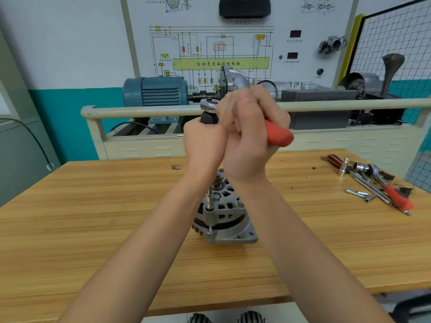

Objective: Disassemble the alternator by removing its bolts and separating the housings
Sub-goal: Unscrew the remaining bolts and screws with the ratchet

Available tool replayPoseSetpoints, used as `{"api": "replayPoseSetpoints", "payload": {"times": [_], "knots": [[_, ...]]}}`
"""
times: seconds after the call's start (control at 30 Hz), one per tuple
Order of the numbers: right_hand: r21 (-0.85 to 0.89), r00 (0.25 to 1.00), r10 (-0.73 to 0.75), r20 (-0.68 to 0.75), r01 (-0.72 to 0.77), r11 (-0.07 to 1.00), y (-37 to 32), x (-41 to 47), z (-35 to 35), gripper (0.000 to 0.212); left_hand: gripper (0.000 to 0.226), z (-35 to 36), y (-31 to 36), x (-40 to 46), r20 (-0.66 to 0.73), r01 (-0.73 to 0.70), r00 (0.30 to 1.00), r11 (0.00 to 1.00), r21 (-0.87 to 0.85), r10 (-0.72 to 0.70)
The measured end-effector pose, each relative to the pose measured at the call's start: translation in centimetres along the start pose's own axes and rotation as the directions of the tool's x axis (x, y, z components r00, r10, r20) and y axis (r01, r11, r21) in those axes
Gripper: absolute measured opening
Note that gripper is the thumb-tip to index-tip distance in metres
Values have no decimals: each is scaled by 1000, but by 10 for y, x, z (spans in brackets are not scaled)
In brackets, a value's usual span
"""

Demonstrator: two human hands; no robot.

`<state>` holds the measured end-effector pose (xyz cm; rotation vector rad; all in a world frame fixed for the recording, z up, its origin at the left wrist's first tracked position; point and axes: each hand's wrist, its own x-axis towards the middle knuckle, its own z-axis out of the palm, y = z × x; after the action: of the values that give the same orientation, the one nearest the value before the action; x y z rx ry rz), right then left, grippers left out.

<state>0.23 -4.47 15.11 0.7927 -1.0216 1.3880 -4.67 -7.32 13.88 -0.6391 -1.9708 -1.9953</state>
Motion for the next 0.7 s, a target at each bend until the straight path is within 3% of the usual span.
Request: {"api": "replayPoseSetpoints", "payload": {"times": [0.1,0.23,0.3,0.37,0.43,0.53,0.63,0.7], "knots": [[265,982,190,-18,-179,948,2,14,-10,36,33,-7,3,2,148,123,984,976,-180,-97],[636,830,558,27,-444,631,11,33,-28,39,40,-29,1,11,488,229,870,936,-267,-74],[785,726,686,33,-444,432,20,37,-36,39,38,-34,1,13,633,249,773,932,-265,-27],[848,666,746,7,-400,349,26,39,-40,40,39,-31,3,13,683,257,730,932,-257,-12],[846,653,757,-36,-383,370,26,39,-40,39,45,-26,3,13,667,284,744,922,-265,-37],[787,729,681,-69,-380,486,16,34,-36,39,55,-22,1,12,547,269,833,925,-267,-85],[596,876,480,-39,-365,715,6,22,-23,44,48,-14,4,5,307,210,942,949,-235,-133],[378,958,286,-29,-254,890,0,13,-10,38,41,-7,5,2,95,136,988,972,-191,-119]]}}
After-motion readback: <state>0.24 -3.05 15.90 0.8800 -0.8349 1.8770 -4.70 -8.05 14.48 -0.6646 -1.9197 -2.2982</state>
